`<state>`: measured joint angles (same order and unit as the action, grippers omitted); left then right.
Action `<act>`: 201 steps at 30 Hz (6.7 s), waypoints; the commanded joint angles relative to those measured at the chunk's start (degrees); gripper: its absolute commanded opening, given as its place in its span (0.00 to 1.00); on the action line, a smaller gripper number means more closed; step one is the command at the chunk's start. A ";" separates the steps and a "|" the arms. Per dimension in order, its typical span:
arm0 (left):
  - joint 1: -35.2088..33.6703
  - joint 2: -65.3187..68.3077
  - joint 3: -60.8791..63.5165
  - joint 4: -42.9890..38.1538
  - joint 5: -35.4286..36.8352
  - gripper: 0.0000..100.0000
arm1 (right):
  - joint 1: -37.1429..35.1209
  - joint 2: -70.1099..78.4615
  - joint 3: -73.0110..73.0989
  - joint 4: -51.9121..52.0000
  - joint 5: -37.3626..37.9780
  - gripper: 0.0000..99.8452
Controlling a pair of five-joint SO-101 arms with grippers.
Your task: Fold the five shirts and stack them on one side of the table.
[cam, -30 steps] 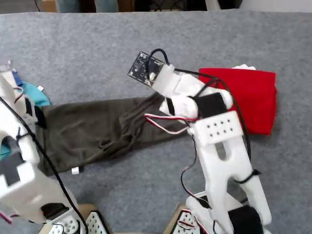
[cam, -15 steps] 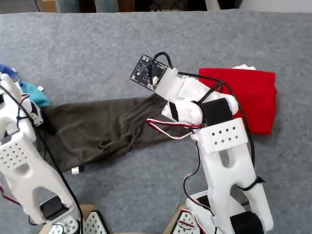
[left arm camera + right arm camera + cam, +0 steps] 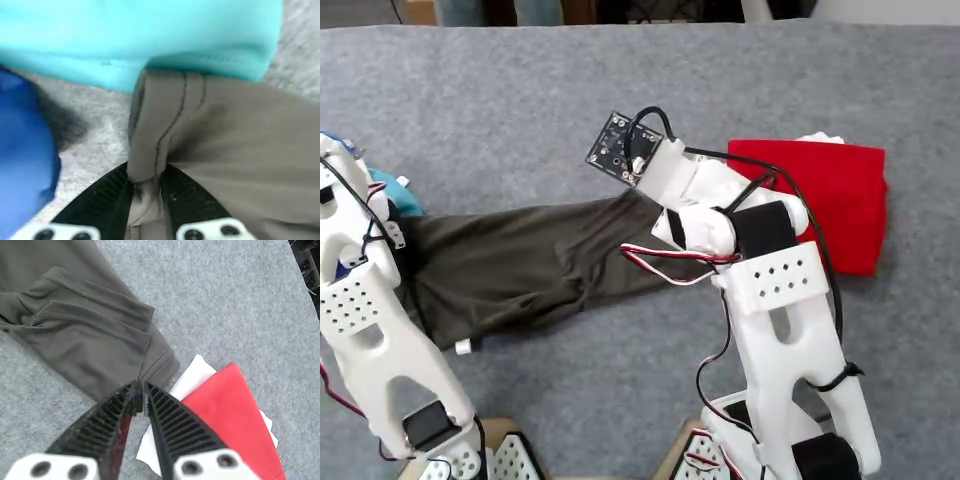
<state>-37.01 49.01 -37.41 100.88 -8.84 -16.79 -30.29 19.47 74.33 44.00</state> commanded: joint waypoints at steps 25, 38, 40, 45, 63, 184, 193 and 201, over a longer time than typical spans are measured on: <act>32.75 -31.30 15.78 -0.18 10.29 0.03 | 25.23 -1.89 -13.93 -30.07 -0.62 0.02; 57.63 -28.66 6.02 -8.18 21.10 0.03 | 42.11 -1.36 -13.58 -36.66 -0.53 0.02; 59.82 -26.99 6.02 -10.20 21.89 0.03 | 42.20 -1.36 -13.58 -36.66 -0.53 0.02; 63.78 -24.62 6.02 -13.80 22.24 0.03 | 41.85 -1.36 -13.49 -36.92 -0.53 0.02; 67.21 -24.00 3.56 -17.93 30.77 0.18 | 41.67 -1.36 -13.32 -36.92 -0.53 0.02; 17.36 -48.62 74.24 -53.98 21.36 0.03 | -1.76 60.09 -40.48 16.70 -25.67 0.02; 17.36 -48.62 74.24 -53.98 21.36 0.03 | -1.76 58.15 -33.01 26.90 -25.58 0.01; 17.36 -48.53 74.24 -53.98 21.36 0.03 | -0.97 39.25 -2.42 22.24 -20.57 0.01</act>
<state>-19.08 1.01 36.70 47.60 12.18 -18.29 18.15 7.34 98.95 21.14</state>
